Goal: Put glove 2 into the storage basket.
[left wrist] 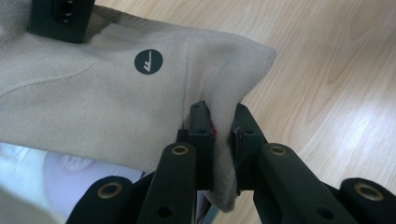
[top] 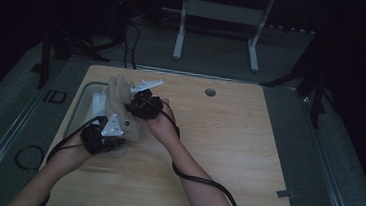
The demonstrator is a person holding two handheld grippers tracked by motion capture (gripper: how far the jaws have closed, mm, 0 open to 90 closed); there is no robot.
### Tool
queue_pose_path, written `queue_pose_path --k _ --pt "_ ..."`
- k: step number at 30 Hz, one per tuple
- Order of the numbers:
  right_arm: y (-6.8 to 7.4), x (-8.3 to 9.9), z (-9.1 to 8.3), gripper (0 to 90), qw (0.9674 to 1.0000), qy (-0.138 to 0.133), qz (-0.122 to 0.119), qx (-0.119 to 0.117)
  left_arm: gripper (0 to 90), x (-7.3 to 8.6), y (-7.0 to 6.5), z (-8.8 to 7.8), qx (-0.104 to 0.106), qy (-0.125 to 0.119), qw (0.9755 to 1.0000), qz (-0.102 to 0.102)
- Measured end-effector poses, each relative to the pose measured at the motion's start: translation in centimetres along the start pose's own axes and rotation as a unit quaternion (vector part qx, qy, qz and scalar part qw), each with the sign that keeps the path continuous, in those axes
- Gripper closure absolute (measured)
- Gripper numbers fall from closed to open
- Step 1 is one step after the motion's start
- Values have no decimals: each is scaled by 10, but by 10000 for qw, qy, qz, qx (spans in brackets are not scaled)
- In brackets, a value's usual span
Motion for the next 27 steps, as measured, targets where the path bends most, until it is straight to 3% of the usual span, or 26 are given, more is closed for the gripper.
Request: queue_pose_path --k 14,20,27 --pt "19 -23 48 818 9998 99 -94 -167 820 44 30 -9 -83 95 9991 -407" --pt "12 -12 68 818 9992 325 35 -215 819 56 33 1 -74 176 9982 -575" --pt "2 4 83 813 9982 533 123 -236 818 60 31 12 -10 223 9976 -658"
Point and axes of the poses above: each handheld gripper's, and its own axes: z roughly forward along the jaws, x roughly out of its underside, y roughly to its left, the point moved 10 cm from there along z, roughly forward along the jaws, and after that the axes turned 7 degrees about -x, right-handed, at the moved point
